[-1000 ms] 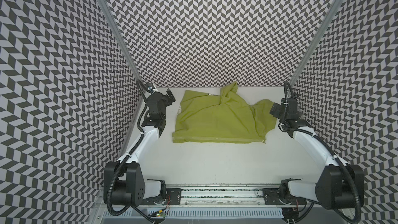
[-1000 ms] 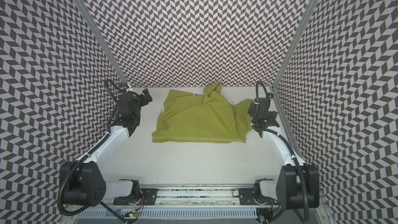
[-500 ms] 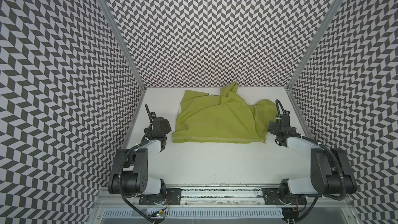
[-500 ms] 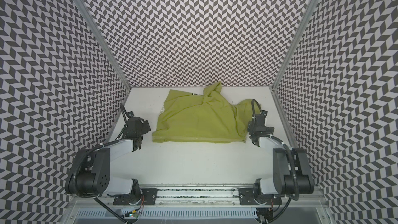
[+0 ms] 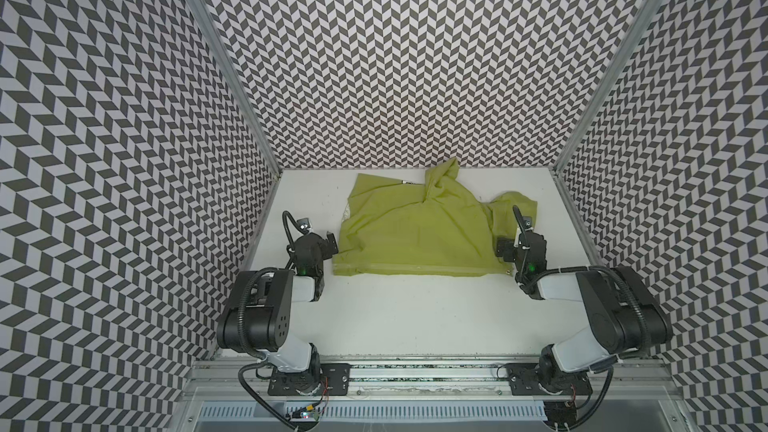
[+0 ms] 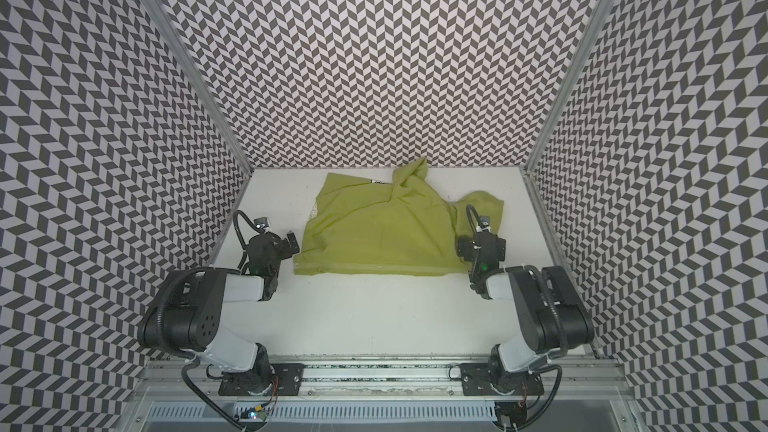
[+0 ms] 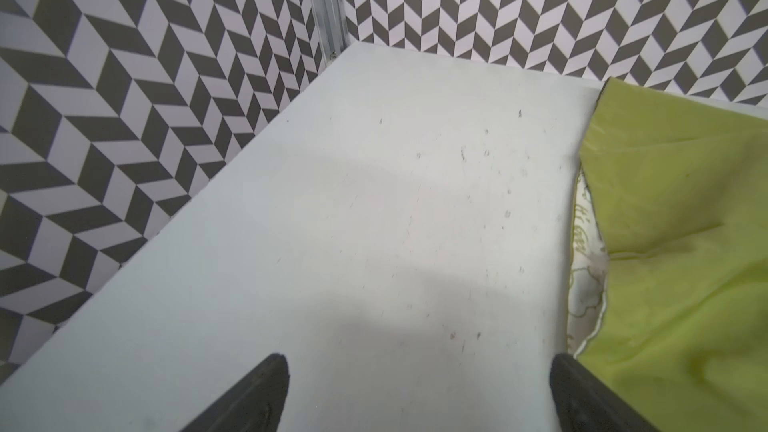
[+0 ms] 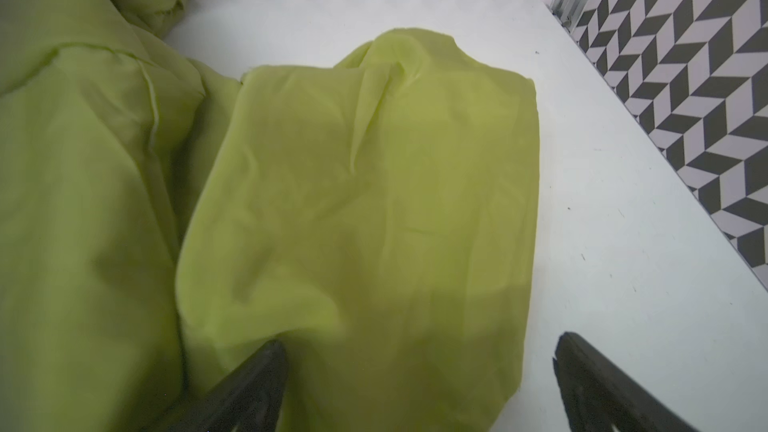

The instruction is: Zip up the jacket

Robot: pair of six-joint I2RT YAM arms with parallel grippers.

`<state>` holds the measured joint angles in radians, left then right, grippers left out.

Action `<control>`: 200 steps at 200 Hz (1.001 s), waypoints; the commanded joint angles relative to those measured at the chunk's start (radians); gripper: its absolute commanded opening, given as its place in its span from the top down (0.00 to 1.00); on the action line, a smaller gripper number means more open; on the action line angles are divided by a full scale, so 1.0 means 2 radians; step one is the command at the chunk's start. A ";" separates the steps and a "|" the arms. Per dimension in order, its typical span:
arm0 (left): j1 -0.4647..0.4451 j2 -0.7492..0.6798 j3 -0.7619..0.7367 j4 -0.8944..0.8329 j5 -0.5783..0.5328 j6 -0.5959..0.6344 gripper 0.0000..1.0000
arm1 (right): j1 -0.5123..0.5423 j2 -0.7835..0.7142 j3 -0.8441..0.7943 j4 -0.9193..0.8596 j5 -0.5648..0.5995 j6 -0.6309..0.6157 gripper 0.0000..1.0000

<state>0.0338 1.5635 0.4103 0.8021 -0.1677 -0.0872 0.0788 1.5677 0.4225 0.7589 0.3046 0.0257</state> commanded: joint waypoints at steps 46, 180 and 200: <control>-0.003 0.000 0.010 0.017 -0.014 0.004 0.00 | 0.001 0.002 0.000 0.074 -0.001 -0.018 0.00; -0.002 -0.001 0.012 0.012 -0.014 0.004 0.00 | 0.001 0.002 0.000 0.075 -0.001 -0.019 0.00; -0.002 0.000 0.013 0.011 -0.014 0.004 0.00 | 0.001 0.003 0.000 0.075 -0.001 -0.018 0.00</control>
<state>0.0311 1.5635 0.4171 0.8200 -0.1802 -0.0830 0.0788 1.5681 0.4225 0.8459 0.3027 0.0090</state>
